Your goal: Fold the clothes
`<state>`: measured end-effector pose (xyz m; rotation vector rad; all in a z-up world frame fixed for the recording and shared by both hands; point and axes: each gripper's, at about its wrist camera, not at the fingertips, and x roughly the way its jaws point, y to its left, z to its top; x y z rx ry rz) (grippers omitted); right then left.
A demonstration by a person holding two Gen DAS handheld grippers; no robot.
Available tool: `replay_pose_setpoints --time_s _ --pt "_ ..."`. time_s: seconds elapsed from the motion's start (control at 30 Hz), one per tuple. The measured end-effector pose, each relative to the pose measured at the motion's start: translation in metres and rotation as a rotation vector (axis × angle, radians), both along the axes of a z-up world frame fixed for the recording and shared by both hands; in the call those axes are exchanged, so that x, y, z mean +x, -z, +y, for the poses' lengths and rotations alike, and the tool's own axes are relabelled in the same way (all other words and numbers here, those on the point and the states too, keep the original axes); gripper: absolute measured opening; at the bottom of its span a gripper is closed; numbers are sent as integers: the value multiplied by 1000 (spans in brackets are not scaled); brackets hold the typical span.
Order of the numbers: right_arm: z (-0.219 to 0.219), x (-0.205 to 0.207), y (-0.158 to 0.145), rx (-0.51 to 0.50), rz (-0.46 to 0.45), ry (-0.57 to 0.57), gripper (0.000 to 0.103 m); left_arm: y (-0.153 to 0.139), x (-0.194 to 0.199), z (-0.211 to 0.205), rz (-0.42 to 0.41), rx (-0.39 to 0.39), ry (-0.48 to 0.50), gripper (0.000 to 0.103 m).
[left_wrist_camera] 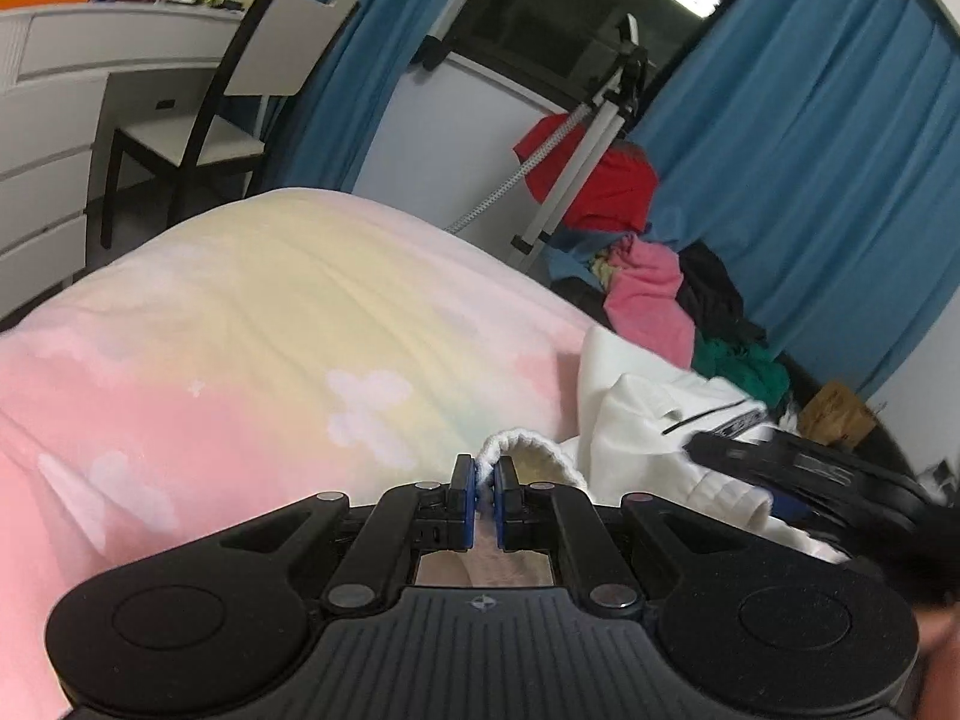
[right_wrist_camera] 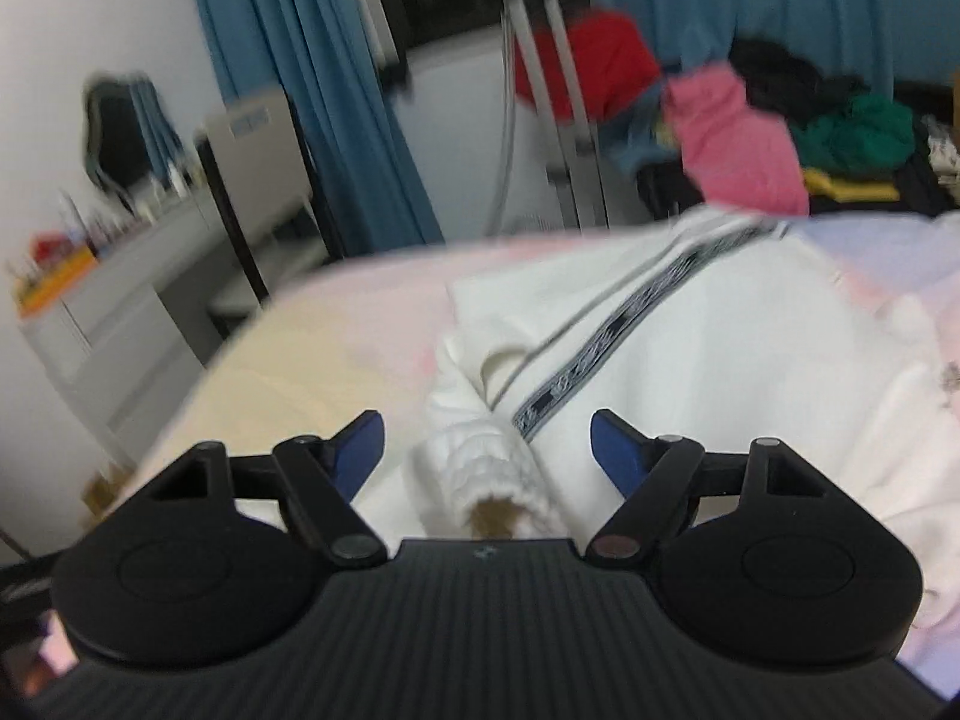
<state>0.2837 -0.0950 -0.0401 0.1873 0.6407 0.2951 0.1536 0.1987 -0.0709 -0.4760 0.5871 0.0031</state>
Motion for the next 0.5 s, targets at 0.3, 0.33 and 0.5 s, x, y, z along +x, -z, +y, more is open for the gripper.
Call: replay_pose_setpoints --time_s 0.3,0.33,0.5 --pt "-5 -23 -15 -85 -4 48 26 3 5 -5 -12 19 64 7" --pt "-12 -36 -25 -76 -30 60 25 2 4 -5 -16 34 73 7" --pt "-51 -107 -62 -24 -127 170 24 0 -4 1 -5 59 139 7"
